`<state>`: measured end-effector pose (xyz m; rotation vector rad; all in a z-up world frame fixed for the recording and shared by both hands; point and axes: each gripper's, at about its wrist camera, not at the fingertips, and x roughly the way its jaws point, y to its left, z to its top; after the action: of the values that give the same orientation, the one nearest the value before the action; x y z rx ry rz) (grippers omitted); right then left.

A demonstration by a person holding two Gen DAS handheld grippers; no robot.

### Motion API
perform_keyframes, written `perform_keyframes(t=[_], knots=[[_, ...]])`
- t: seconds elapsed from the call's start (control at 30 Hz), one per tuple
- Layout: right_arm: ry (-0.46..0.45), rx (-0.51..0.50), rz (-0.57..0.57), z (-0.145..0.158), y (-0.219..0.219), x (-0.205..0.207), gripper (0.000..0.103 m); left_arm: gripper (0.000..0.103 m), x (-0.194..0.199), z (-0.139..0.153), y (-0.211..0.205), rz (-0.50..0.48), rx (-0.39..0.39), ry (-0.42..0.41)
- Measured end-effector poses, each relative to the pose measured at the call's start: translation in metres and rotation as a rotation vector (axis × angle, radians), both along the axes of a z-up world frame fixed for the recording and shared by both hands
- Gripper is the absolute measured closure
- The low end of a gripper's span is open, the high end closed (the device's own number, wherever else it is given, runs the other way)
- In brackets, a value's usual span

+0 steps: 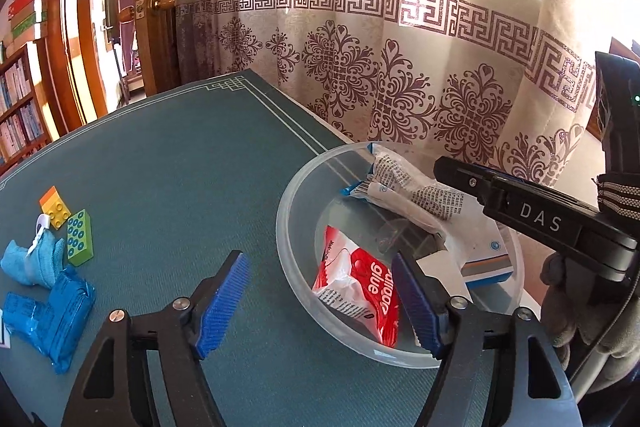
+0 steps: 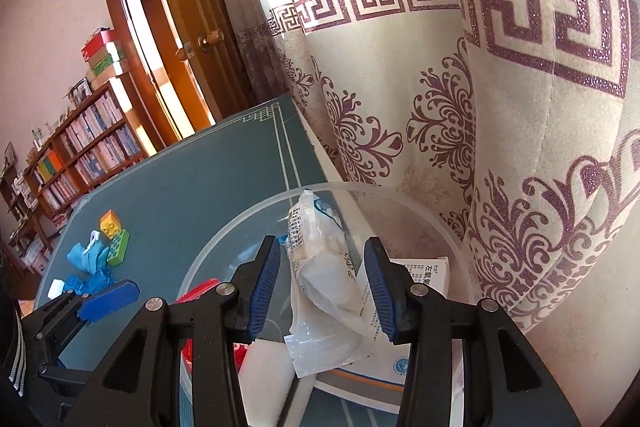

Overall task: Organize objects
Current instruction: 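Open both tools to drop the pouch and red packet into the bowl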

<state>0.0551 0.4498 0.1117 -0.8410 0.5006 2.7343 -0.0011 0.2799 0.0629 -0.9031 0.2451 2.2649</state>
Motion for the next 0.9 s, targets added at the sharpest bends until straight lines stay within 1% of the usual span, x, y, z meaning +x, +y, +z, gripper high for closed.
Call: perform_keyframes(t=[0.1, 0.17, 0.23, 0.43, 0.5, 0.63, 0.7, 0.73, 0.77, 0.9], knots=[[0.004, 0.001, 0.000, 0.002, -0.002, 0.001, 0.058, 0.025, -0.002, 0.000, -0.007, 0.023, 0.006, -0.009], [0.010, 0.004, 0.005, 0.004, -0.005, 0.002, 0.058, 0.023, -0.004, -0.001, -0.012, 0.041, 0.011, -0.014], [0.016, 0.018, 0.013, 0.006, -0.010, 0.003, 0.057, 0.018, -0.006, -0.001, -0.018, 0.060, 0.022, -0.026], [0.029, 0.041, 0.034, 0.011, -0.025, 0.006, 0.057, 0.018, -0.010, -0.003, -0.036, 0.118, 0.031, -0.043], [0.028, 0.040, 0.039, 0.011, -0.028, 0.007, 0.057, 0.017, -0.011, -0.004, -0.041, 0.137, 0.027, -0.038], [0.029, 0.045, 0.050, 0.011, -0.036, 0.008, 0.056, 0.012, -0.011, -0.003, -0.053, 0.175, 0.019, -0.011], [0.031, 0.051, 0.052, 0.011, -0.040, 0.009, 0.056, 0.011, -0.013, -0.003, -0.059, 0.191, 0.018, -0.011], [0.033, 0.055, 0.051, 0.012, -0.043, 0.009, 0.054, 0.011, -0.015, -0.004, -0.062, 0.200, 0.018, -0.016], [0.039, 0.063, 0.049, 0.013, -0.045, 0.010, 0.051, 0.011, -0.017, -0.004, -0.066, 0.210, 0.020, -0.021], [0.074, 0.113, 0.037, 0.021, -0.053, 0.014, 0.047, 0.010, -0.022, -0.005, -0.082, 0.252, 0.033, -0.029]])
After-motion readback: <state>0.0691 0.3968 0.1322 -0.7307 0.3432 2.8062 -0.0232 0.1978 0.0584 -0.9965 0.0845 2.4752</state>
